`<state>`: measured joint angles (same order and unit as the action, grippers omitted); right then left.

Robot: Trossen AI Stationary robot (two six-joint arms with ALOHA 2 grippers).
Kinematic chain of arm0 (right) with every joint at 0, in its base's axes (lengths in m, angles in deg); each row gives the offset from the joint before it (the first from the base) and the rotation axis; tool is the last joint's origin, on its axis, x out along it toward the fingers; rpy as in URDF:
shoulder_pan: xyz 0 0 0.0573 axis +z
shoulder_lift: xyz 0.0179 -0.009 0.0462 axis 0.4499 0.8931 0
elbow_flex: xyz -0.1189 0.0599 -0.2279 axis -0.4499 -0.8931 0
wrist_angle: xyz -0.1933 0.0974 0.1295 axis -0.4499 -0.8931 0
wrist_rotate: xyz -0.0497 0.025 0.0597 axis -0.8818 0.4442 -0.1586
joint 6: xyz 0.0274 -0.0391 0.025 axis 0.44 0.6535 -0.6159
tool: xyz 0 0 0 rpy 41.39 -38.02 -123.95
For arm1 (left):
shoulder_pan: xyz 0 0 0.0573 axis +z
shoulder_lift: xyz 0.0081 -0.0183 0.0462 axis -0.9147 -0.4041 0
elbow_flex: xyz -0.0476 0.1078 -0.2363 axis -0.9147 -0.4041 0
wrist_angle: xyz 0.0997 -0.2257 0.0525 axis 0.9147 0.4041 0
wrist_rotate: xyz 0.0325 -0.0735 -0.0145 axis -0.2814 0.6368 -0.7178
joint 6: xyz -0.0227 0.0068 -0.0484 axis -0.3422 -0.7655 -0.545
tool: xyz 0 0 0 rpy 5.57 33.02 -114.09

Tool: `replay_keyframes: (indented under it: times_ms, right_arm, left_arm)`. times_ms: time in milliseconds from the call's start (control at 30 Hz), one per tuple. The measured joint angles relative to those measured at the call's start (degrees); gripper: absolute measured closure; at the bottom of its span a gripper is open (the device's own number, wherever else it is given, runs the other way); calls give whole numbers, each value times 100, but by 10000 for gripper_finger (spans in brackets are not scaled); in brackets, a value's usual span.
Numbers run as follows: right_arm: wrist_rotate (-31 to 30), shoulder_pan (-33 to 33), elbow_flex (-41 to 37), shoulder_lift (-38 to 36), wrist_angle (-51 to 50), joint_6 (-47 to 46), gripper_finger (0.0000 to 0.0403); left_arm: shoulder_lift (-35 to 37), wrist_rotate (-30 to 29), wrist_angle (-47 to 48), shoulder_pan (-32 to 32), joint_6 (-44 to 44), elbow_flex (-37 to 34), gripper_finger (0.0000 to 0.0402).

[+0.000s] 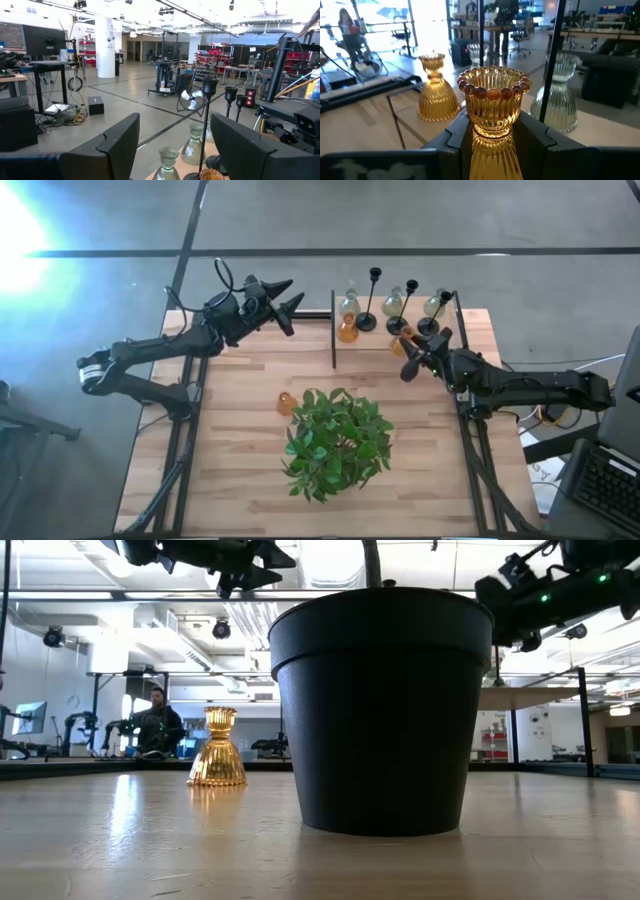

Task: Pick & Place candle stick holders
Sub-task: Put the bottom yellow glass candle holder on the shelf

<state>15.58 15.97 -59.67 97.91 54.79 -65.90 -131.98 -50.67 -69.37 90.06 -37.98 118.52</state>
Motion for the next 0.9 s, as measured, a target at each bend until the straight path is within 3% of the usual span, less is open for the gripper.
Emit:
replay_keyframes:
  times_ms: [900]
  right_arm:
    - [335,-609,-4,864,392,-250,301]
  left_arm:
    - [0,4,0,-2,-44,0,154]
